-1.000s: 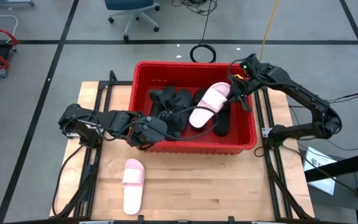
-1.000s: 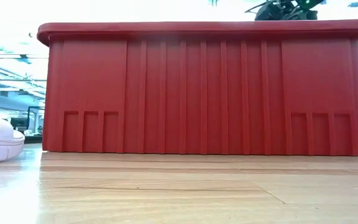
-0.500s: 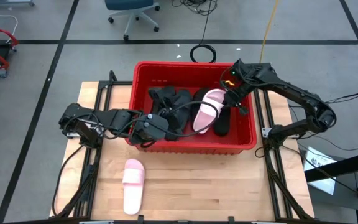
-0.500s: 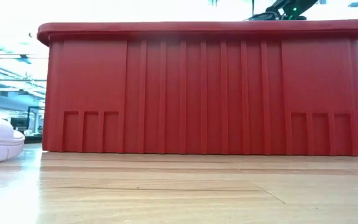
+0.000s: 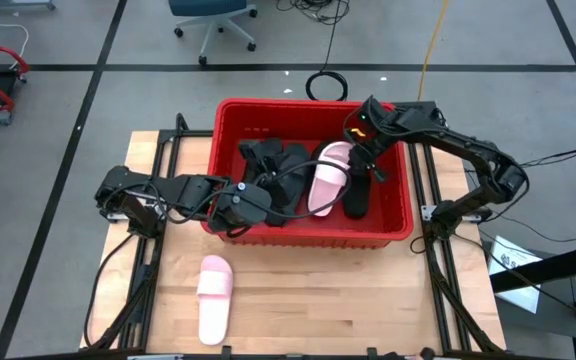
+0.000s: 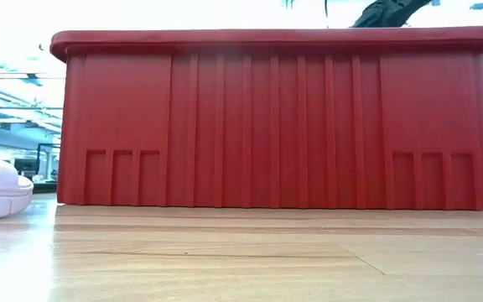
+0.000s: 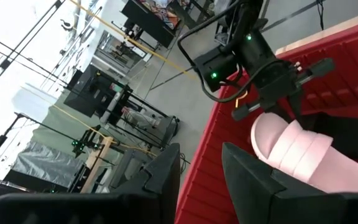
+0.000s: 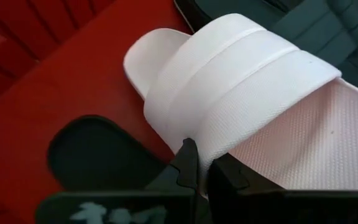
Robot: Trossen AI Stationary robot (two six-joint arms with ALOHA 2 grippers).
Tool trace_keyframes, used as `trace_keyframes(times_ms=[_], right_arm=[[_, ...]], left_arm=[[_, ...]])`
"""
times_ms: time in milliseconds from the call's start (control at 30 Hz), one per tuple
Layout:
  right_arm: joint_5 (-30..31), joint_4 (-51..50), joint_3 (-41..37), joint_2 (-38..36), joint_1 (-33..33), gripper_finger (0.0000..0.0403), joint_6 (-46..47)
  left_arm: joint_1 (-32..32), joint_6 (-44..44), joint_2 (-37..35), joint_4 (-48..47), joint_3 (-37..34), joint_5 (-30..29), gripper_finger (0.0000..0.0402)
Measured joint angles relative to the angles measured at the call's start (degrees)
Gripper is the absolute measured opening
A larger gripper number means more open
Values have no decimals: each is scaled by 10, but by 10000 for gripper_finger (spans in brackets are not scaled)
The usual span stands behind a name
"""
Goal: Pick and place slides into bin
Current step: Put the pink slide into the red bin
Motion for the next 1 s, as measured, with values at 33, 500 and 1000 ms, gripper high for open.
trace_keyframes(times_ms=[33,500,1000], right_arm=[[1,6,0,1,0,4,0],[59,17,0,22,1,4,-29],[70,72,0,22,16,39,-21]], left_arm=[[0,0,0,0,0,0,129],[0,0,0,0,0,0,129],[0,5,0,0,0,0,129]])
